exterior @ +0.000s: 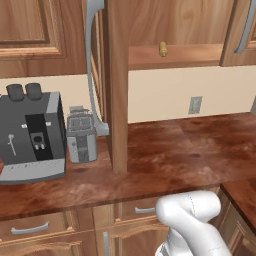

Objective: Open the cabinet, retrieve the rolling pin, and place it next to the meat on the cutting board to prepare for tenderizing.

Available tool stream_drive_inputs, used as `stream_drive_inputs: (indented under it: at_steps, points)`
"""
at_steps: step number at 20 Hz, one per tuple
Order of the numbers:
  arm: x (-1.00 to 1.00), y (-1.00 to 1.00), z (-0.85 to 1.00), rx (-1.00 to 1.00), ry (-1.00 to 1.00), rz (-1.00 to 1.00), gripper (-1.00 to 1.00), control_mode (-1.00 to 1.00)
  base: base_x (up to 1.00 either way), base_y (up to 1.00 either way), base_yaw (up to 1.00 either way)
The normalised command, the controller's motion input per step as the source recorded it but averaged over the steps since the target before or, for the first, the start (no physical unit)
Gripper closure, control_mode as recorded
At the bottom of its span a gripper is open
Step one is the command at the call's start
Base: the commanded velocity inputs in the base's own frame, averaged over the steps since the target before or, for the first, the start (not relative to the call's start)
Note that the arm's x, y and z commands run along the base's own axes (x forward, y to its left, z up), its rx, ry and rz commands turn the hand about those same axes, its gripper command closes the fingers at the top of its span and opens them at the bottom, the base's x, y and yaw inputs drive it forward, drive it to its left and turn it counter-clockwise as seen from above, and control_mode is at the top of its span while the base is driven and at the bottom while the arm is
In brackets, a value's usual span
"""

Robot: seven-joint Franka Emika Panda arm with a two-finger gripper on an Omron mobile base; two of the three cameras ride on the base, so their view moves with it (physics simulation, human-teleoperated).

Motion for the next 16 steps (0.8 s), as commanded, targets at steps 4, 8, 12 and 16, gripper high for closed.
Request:
stream_drive_inputs:
  at_steps: [4, 8, 12, 16]
  points:
    - [0.28, -0.47, 0.21, -0.02, -0.21, 0.00, -1.00, -1.00, 0.00, 0.00, 0.00]
    - [0.30, -0.39, 0.25, -0.03, -0.23, 0.00, -1.00, -1.00, 0.00, 0.00, 0.00]
    - [0.29, -0.27, 0.30, -0.06, -0.24, -0.02, -1.00, -1.00, 0.00, 0.00, 0.00]
    - [0.33, -0.22, 0.29, -0.06, -0.20, -0.06, -1.00, -1.00, 0.00, 0.00, 0.00]
